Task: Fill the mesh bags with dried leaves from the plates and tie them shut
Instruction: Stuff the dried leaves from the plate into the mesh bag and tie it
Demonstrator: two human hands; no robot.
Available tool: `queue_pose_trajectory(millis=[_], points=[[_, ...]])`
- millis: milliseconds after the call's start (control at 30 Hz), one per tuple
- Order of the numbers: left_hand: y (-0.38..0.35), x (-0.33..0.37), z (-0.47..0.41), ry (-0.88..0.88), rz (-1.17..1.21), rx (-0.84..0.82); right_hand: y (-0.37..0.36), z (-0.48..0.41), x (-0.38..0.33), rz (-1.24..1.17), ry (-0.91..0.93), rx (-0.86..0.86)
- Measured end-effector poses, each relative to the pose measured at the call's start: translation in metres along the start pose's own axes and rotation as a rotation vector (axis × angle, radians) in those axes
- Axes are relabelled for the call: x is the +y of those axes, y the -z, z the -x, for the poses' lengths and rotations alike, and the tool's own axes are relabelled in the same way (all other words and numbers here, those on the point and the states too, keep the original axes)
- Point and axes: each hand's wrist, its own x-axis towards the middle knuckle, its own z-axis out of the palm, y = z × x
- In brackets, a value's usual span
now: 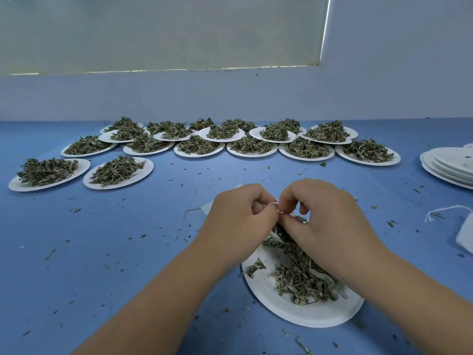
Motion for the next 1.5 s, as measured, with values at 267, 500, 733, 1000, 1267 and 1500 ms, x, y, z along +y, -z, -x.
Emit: queue_pose_trajectory(millis=[267,500,733,1000,1267,1500], points=[[0.006,0.003,-0.002,0.072,0.029,0.037,0.013,-0.001,0.008,-0.090,-0.046,0.059],[0.010,0.002,-0.005,0.106,0.035,0.127,0.020,0.001,0.013,-0.149,-0.170,-0.229],[0.010,0.003,-0.005,0.103,0.025,0.149,0.012,0.003,0.011,-0.093,-0.082,-0.109],[0.006,0.007,0.000,0.042,0.010,0.118,0.010,0.005,0.007,-0.118,-0.003,0.001],[0.000,0.014,0.006,0.006,0.049,0.042,0.013,0.004,0.007,-0.039,-0.014,-0.005],[0.001,0.015,0.005,0.018,0.073,0.081,0.017,0.006,0.002,-0.132,0.021,0.052]])
